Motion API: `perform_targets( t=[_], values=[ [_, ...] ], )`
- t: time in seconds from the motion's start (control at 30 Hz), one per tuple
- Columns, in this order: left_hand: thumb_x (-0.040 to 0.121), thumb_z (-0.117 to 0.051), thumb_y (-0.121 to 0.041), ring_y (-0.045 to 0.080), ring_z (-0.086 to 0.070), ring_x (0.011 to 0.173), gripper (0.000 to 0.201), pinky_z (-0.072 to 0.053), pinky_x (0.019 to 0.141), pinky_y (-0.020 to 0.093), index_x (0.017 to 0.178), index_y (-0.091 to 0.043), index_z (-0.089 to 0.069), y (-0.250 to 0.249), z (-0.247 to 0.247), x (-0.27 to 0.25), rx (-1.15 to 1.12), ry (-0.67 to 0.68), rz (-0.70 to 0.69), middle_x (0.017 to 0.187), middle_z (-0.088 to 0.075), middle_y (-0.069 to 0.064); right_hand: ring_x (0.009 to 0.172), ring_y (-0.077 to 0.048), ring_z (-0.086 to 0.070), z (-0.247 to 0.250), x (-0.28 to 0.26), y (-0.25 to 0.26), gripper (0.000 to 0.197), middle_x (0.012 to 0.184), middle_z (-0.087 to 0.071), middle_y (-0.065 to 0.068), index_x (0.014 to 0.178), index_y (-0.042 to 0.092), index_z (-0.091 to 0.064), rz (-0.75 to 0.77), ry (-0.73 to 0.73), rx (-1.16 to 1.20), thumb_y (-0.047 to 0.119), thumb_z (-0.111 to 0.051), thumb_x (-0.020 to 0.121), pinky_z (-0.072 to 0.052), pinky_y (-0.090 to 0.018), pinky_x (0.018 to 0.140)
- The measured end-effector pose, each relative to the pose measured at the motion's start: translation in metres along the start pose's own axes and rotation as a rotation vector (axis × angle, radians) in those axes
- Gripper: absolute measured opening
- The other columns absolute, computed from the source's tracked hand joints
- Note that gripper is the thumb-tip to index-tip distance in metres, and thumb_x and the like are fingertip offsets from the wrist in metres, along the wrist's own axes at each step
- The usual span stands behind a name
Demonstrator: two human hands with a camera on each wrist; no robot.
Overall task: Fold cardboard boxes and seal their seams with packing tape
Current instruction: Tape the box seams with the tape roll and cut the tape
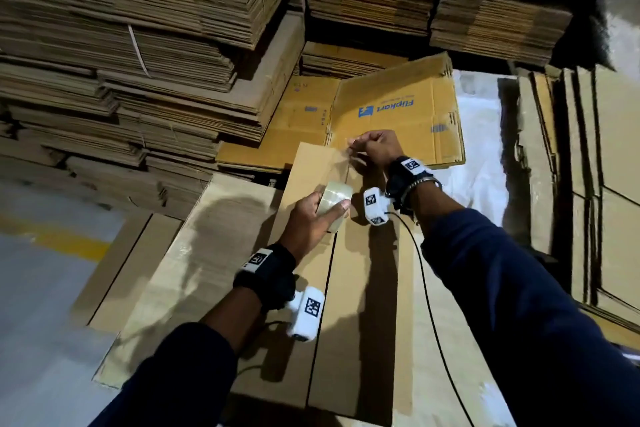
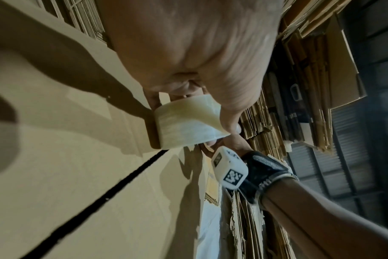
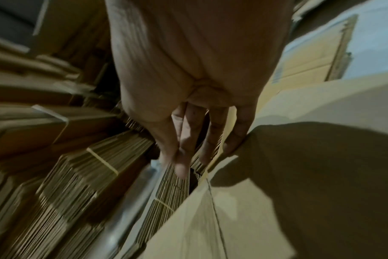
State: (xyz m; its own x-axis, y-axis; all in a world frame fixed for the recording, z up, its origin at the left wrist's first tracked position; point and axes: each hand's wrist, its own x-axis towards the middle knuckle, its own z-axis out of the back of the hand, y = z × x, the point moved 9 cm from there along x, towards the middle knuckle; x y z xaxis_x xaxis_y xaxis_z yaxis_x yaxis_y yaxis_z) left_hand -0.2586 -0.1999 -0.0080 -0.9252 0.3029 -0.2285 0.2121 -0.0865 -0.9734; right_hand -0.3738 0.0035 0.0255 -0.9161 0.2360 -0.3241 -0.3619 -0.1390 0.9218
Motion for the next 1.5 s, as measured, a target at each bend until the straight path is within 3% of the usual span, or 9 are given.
perform_targets(
  t=[0.17,0.37,0.63,0.73,0.9,1.07,1.17,1.37,1.5],
  values=[
    [0.082,-0.076,-0.072,0.023,-0.066,0.126,0.080,-0.050,0.112,0.047,0.136,-0.015,-0.065,-0.008,0.001,0.008,0.049,-0.029,-0.017,0.134,-0.070,0.009,0.083,-0.033,-0.076,0.008,0.033,0.008,0.030,0.081,-0.076,-0.020,0.061,0.011,-0.067,-0.007,-0.047,-0.055,0.002,-0.081,0.086,-0.063,-0.056,0.075],
    [0.099,-0.071,-0.038,0.013,-0.077,0.094,0.034,-0.056,0.081,0.021,0.121,-0.012,-0.072,-0.022,-0.004,-0.002,0.006,0.014,-0.045,0.105,-0.080,0.005,0.086,-0.035,-0.078,0.020,0.061,-0.006,0.020,0.083,-0.078,-0.017,0.065,0.012,-0.075,-0.099,-0.060,-0.160,0.016,-0.090,0.078,-0.063,-0.058,0.079],
    [0.098,-0.069,-0.048,0.011,-0.077,0.093,0.049,-0.057,0.090,0.028,0.129,-0.010,-0.068,-0.020,-0.010,0.001,0.018,0.006,-0.040,0.096,-0.081,0.000,0.083,-0.024,-0.076,0.020,0.080,-0.015,0.022,0.077,-0.079,-0.004,0.075,0.012,-0.083,-0.126,-0.101,-0.381,0.028,-0.096,0.070,-0.065,-0.040,0.080],
    [0.101,-0.068,-0.039,0.015,-0.078,0.089,0.034,-0.058,0.078,0.025,0.117,-0.009,-0.072,-0.026,-0.009,0.002,-0.036,-0.034,-0.053,0.098,-0.079,0.007,0.084,-0.024,-0.072,0.019,0.086,-0.018,0.029,0.087,-0.078,-0.006,0.087,0.011,-0.083,-0.153,-0.117,-0.502,0.032,-0.095,0.072,-0.061,-0.033,0.077],
    [0.101,-0.068,-0.038,0.021,-0.077,0.085,0.030,-0.058,0.077,0.038,0.111,-0.010,-0.074,-0.037,-0.007,0.007,-0.107,-0.064,-0.014,0.093,-0.080,0.011,0.093,-0.026,-0.072,0.016,0.097,-0.027,0.048,0.097,-0.077,-0.010,0.098,0.008,-0.080,-0.201,-0.095,-0.601,0.044,-0.094,0.070,-0.062,-0.039,0.088],
    [0.098,-0.069,-0.044,0.031,-0.075,0.085,0.032,-0.057,0.078,0.045,0.105,-0.014,-0.076,-0.042,-0.012,0.007,-0.067,-0.074,-0.001,0.087,-0.080,0.005,0.085,-0.023,-0.073,0.018,0.100,-0.033,0.046,0.091,-0.078,-0.008,0.092,0.008,-0.080,-0.228,-0.085,-0.590,0.041,-0.097,0.065,-0.053,-0.028,0.063],
    [0.097,-0.069,-0.047,0.020,-0.074,0.082,0.035,-0.055,0.080,0.039,0.111,-0.015,-0.075,-0.030,-0.020,0.001,-0.094,-0.036,0.055,0.090,-0.080,0.006,0.083,-0.020,-0.072,0.017,0.111,-0.041,0.045,0.092,-0.078,-0.005,0.090,0.012,-0.080,-0.224,-0.048,-0.643,0.047,-0.095,0.065,-0.050,-0.022,0.057],
    [0.097,-0.069,-0.052,0.026,-0.077,0.095,0.038,-0.059,0.089,0.040,0.109,-0.016,-0.077,-0.019,-0.025,-0.006,-0.122,-0.038,0.100,0.092,-0.081,0.006,0.097,-0.026,-0.063,0.022,0.114,-0.043,0.057,0.110,-0.069,-0.008,0.121,0.004,-0.070,-0.218,0.038,-0.565,0.032,-0.090,0.076,-0.056,-0.036,0.088],
    [0.097,-0.070,-0.049,0.021,-0.078,0.093,0.038,-0.059,0.090,0.038,0.110,-0.015,-0.077,-0.020,-0.024,-0.005,-0.123,-0.026,0.094,0.093,-0.081,0.006,0.100,-0.024,-0.056,0.036,0.112,-0.048,0.061,0.124,-0.063,-0.014,0.134,0.006,-0.063,-0.230,0.049,-0.503,0.023,-0.086,0.080,-0.053,-0.037,0.094]
  ],
)
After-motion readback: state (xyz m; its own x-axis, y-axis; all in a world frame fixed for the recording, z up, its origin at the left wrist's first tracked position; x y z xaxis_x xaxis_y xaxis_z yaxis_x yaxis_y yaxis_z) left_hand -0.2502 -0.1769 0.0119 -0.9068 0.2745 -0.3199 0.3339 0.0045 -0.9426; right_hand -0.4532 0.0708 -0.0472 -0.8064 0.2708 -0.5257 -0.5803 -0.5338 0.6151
